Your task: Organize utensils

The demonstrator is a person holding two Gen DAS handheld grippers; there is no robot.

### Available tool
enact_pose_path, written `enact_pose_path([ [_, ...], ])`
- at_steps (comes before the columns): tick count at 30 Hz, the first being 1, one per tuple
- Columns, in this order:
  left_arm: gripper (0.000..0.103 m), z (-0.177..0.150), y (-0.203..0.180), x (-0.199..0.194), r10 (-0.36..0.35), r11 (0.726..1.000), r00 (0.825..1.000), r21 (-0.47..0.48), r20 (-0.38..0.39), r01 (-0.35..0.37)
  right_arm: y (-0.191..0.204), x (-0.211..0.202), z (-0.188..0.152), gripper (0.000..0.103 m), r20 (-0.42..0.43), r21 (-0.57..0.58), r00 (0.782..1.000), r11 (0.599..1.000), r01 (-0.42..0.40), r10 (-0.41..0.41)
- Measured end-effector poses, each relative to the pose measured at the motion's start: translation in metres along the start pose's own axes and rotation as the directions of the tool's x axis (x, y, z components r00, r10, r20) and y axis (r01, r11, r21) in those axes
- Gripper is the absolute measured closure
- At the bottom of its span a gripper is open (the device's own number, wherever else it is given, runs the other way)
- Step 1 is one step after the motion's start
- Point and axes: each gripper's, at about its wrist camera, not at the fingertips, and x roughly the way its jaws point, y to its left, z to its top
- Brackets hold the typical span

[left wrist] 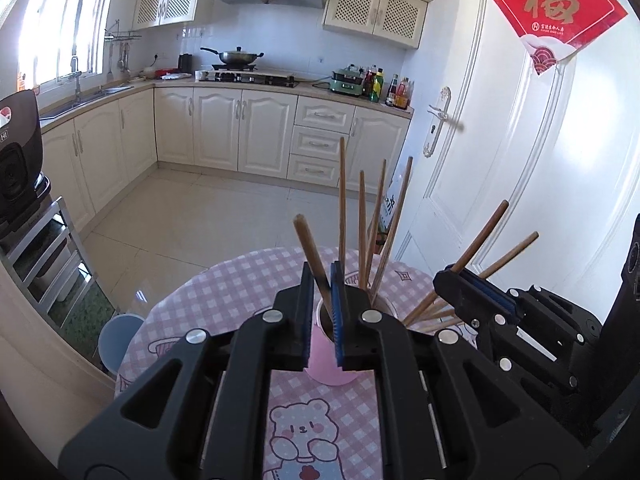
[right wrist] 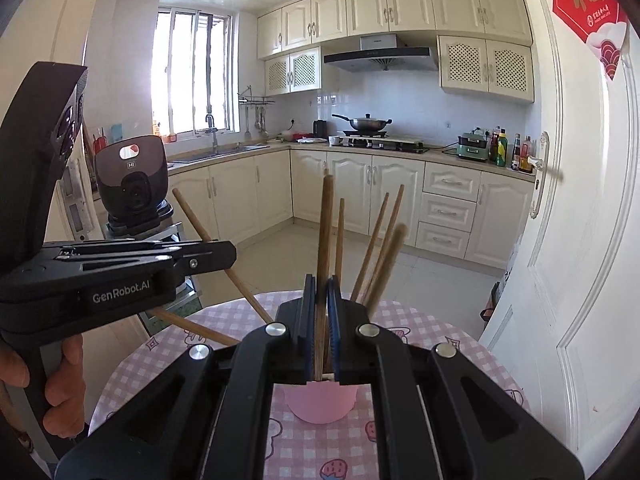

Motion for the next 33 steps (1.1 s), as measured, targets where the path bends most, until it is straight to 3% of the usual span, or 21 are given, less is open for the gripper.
enact_pose_path([
  [1,0.092,-0.002,-0.001,0.001,0.006,1.0,1.0,0.001,-0.004,-0.006,-0.001,0.001,-0.001,0.098,0.0,0.005,1.0,1.0,0.003,-0.003],
  [2,0.079,-0.003,-0.001,0.002,0.007,1.0,1.0,0.001,-0.006,-0.007,-0.002,0.002,-0.002,0.098,-0.006,0.011,1.0,1.0,0.004,-0.004],
  [3,0.049,-0.005,-0.001,0.001,0.013,1.0,1.0,0.002,-0.005,-0.013,-0.003,0.003,-0.003,0.098,-0.011,0.017,1.0,1.0,0.001,-0.001],
  [4,0.035,-0.006,-0.001,-0.002,0.023,1.0,1.0,0.0,0.012,-0.023,-0.004,0.003,-0.004,0.097,-0.014,0.025,1.0,1.0,-0.004,0.005],
  [5,0.032,-0.008,0.0,-0.006,0.026,1.0,0.999,0.001,0.04,-0.026,-0.004,0.002,-0.005,0.097,-0.015,0.027,1.0,1.0,-0.006,0.007],
  [10,0.032,-0.011,-0.004,-0.013,0.026,1.0,0.999,0.014,0.043,-0.027,-0.004,-0.002,-0.004,0.09,-0.007,0.033,1.0,0.999,-0.004,0.004],
  [14,0.032,-0.016,-0.003,-0.019,0.036,0.999,0.998,0.008,0.047,-0.036,-0.004,-0.009,-0.005,0.067,0.012,0.034,1.0,0.999,0.001,-0.001],
  [33,0.019,-0.048,-0.011,-0.095,0.128,0.991,0.977,0.027,0.173,-0.134,-0.002,-0.069,-0.022,0.052,0.082,0.075,0.996,0.997,0.026,-0.032],
])
